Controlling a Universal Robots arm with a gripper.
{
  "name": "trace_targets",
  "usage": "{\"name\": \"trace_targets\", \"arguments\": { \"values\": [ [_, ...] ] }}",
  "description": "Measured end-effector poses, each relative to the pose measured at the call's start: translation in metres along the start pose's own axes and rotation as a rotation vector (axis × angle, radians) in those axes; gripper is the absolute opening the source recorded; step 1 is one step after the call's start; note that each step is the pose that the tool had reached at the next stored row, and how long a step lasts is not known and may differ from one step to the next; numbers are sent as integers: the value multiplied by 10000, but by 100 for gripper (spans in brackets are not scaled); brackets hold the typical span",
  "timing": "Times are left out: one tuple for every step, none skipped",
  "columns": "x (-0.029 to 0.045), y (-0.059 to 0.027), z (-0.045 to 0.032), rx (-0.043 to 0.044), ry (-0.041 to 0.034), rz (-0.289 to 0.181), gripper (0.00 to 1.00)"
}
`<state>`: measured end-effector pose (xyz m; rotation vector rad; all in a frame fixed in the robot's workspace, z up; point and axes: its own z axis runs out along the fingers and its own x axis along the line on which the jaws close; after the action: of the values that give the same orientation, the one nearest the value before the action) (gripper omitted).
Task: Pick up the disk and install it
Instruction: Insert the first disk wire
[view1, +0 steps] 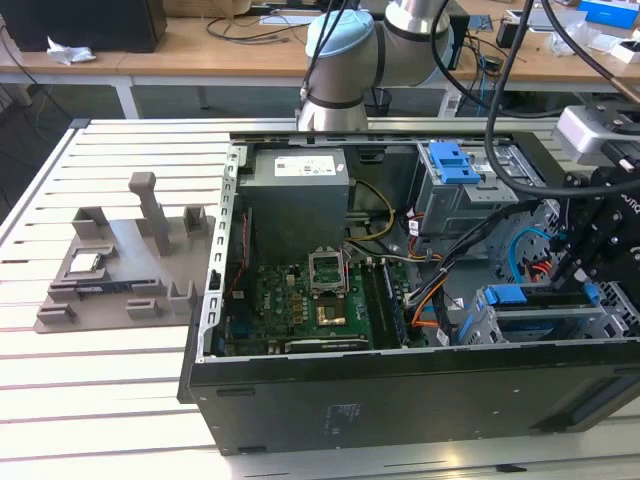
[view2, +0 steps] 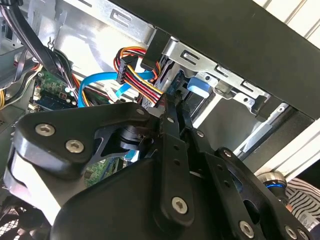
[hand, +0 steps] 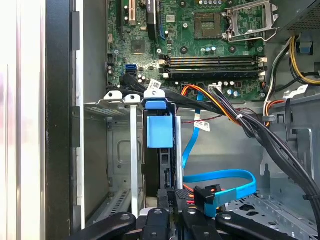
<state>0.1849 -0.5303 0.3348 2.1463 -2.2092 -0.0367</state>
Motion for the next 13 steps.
{"name": "trace_targets", "arguments": {
  "values": [
    [-1,0,5,-1,-13,-1,16],
    [-1,-1,12,-2,-25,-2,18],
    [-1,-1,11,-2,-19,-1,24],
    [0,0,3,0,-2,0,24],
    [1,1,-9,0,-1,1,24],
    [0,2,-35,0,-4,1,24],
    [-2,5,-81,0,-1,0,24],
    [-6,9,-128,0,-3,1,24],
    [-15,13,-202,0,-3,0,24],
    [-25,16,-251,0,-1,0,22],
    [-30,18,-282,0,-2,0,22],
    [-45,24,-367,0,-2,0,11],
    [-53,27,-428,-1,-1,0,11]
  ]
}}
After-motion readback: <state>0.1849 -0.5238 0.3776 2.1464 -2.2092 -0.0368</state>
